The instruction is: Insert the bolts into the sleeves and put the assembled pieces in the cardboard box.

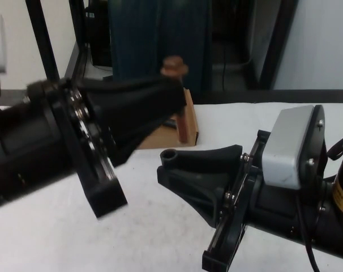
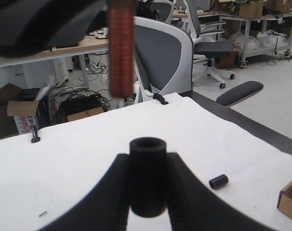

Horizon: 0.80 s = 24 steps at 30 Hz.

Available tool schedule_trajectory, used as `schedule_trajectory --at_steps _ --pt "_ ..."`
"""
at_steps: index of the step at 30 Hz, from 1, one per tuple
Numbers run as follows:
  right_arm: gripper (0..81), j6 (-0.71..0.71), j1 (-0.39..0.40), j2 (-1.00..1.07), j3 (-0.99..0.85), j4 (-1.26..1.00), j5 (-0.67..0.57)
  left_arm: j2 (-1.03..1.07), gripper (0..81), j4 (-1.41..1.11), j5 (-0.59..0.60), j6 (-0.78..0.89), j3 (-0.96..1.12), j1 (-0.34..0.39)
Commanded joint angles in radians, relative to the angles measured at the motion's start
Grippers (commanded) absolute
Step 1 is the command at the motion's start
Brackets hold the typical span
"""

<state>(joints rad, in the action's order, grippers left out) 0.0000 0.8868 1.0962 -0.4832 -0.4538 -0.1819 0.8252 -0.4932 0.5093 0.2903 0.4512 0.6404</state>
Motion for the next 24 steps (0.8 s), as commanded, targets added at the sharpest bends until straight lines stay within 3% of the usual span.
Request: schedule_trajectory --at_steps 1,24 --pt "0.0 0.009 0.004 -0.002 -0.005 -0.040 0.021 -0.012 0.8 -0.019 -0.039 -0.021 -0.011 0.004" --pt "0.0 0.009 0.004 -0.002 -0.005 -0.053 0.042 -0.012 0.8 -0.043 -0.082 -0.142 -0.063 0.004"
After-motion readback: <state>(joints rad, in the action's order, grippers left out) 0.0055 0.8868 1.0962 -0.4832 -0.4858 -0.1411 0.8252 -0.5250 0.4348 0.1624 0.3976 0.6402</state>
